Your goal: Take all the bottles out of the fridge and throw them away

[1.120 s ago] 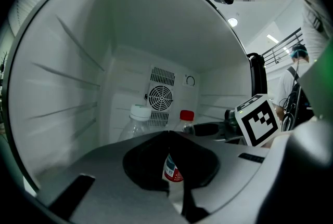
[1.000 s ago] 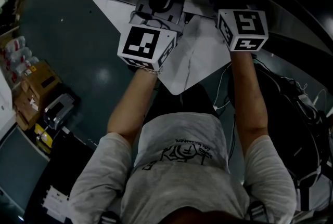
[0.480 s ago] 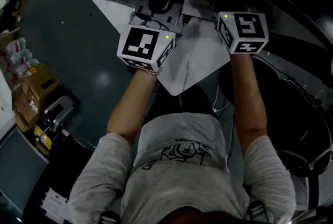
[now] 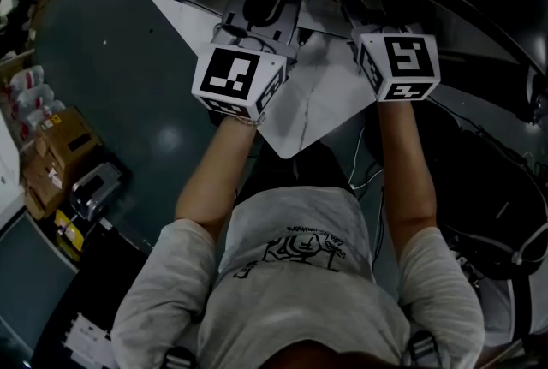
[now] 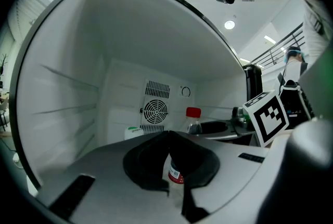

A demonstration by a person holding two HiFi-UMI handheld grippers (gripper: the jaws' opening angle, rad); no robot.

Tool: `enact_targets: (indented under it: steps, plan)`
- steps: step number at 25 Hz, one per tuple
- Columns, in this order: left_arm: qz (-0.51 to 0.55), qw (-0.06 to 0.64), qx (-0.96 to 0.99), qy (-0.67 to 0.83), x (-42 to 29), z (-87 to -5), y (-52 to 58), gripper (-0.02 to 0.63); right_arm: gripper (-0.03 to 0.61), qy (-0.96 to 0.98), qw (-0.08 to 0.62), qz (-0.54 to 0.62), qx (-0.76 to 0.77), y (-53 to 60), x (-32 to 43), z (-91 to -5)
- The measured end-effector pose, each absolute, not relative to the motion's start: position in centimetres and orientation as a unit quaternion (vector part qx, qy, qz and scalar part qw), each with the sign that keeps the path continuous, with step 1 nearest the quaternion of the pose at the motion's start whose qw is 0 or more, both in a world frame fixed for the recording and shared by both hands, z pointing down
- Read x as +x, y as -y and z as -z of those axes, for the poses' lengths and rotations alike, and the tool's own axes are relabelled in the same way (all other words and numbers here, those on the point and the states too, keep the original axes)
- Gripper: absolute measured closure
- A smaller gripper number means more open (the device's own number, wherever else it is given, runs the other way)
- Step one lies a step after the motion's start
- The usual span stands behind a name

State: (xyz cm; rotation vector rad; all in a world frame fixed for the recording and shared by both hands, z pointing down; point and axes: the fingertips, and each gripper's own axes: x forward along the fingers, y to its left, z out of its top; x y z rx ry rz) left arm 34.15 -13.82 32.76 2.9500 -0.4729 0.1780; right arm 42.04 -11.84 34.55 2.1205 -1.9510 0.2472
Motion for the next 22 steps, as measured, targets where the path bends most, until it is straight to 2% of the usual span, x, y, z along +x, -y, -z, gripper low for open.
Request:
enact_targets:
  steps: [22]
  plan:
    - [-0.048, 0.076, 0.985, 0.148, 33.6, -27.2, 11.5, 0.600, 0.295, 0.697, 0.120, -0.084, 0.702, 8.3, 40.0, -29.6]
